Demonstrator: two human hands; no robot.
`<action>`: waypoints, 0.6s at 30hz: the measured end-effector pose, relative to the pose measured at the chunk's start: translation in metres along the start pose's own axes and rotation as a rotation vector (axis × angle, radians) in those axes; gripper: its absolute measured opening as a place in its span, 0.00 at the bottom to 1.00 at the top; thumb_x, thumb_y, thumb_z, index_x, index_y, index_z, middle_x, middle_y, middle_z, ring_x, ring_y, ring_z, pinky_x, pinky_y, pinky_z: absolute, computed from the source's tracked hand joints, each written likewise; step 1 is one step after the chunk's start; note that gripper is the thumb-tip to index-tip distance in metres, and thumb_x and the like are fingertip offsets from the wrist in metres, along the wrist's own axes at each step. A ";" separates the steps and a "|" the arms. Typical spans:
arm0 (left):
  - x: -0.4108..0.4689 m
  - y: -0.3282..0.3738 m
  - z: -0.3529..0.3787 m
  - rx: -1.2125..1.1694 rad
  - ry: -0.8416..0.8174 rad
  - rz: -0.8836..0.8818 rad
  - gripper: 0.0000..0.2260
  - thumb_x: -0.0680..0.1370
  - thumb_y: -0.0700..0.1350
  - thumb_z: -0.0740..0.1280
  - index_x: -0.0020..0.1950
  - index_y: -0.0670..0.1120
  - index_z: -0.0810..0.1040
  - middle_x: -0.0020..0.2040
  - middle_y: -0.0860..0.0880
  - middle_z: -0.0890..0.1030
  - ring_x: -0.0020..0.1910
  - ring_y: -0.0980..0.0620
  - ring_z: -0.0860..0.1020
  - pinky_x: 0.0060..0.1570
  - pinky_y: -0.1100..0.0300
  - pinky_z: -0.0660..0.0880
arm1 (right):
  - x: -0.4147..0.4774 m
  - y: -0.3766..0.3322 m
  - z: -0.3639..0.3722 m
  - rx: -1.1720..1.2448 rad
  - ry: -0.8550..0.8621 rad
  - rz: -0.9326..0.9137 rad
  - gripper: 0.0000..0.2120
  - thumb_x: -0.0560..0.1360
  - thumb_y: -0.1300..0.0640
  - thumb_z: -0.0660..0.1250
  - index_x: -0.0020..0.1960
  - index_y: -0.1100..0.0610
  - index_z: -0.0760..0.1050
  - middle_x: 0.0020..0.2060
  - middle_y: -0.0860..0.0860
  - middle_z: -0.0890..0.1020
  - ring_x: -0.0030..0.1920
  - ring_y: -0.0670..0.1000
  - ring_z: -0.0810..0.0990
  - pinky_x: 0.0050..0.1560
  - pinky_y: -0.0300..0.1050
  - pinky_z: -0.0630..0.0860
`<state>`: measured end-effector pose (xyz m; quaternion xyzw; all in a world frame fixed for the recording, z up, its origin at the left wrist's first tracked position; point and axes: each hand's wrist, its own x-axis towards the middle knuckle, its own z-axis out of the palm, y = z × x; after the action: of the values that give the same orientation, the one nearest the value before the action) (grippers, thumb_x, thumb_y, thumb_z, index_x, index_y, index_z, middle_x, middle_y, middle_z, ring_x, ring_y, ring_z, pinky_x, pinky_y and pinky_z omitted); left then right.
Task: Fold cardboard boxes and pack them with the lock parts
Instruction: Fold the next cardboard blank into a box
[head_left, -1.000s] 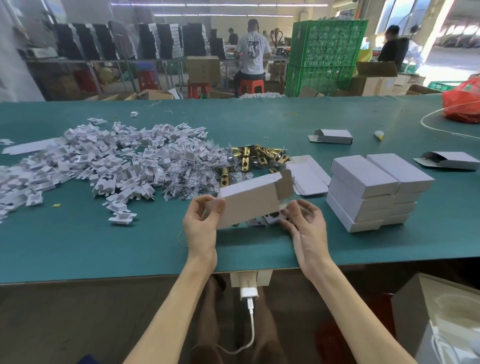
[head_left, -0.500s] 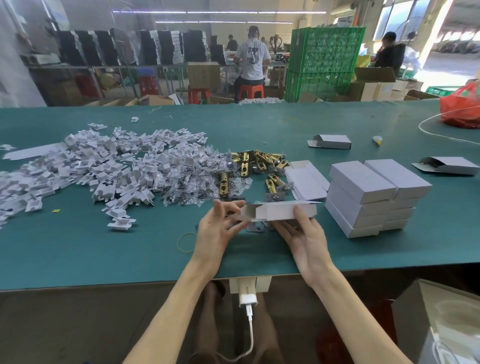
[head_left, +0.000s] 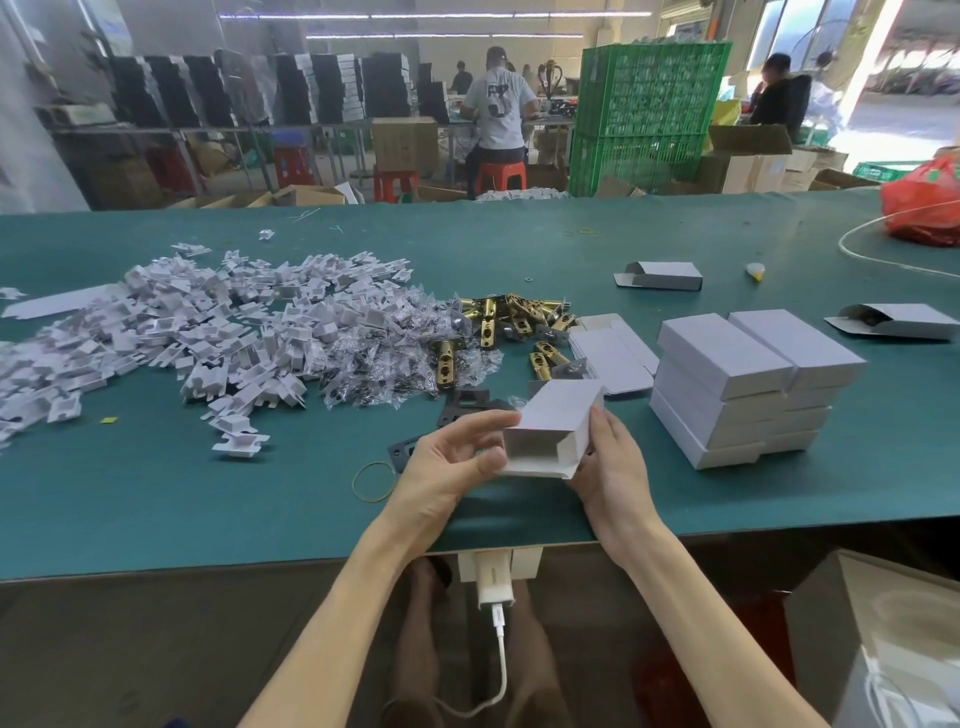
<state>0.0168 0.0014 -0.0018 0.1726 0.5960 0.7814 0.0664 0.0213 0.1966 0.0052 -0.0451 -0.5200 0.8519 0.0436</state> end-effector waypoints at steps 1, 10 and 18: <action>0.001 -0.001 0.000 0.026 -0.002 0.008 0.23 0.73 0.48 0.80 0.67 0.46 0.82 0.69 0.41 0.80 0.69 0.43 0.77 0.71 0.45 0.73 | 0.000 0.000 0.001 -0.039 0.006 -0.014 0.23 0.83 0.45 0.61 0.75 0.52 0.66 0.53 0.43 0.86 0.51 0.45 0.86 0.41 0.40 0.82; 0.001 -0.002 0.005 -0.020 0.249 0.026 0.10 0.71 0.42 0.79 0.51 0.46 0.87 0.55 0.39 0.87 0.56 0.42 0.85 0.54 0.58 0.81 | -0.011 0.000 0.006 -0.251 -0.162 -0.175 0.22 0.74 0.48 0.73 0.68 0.45 0.76 0.71 0.48 0.72 0.58 0.51 0.83 0.49 0.46 0.83; 0.003 -0.004 0.006 0.044 0.248 0.065 0.06 0.69 0.40 0.78 0.46 0.45 0.89 0.61 0.47 0.84 0.62 0.45 0.83 0.54 0.56 0.82 | -0.010 0.005 0.005 -0.467 -0.180 -0.212 0.25 0.67 0.52 0.81 0.61 0.45 0.78 0.77 0.43 0.64 0.63 0.52 0.80 0.53 0.45 0.82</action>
<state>0.0160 0.0086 -0.0034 0.0954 0.6106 0.7853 -0.0367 0.0301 0.1887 0.0037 0.0768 -0.7060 0.7001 0.0744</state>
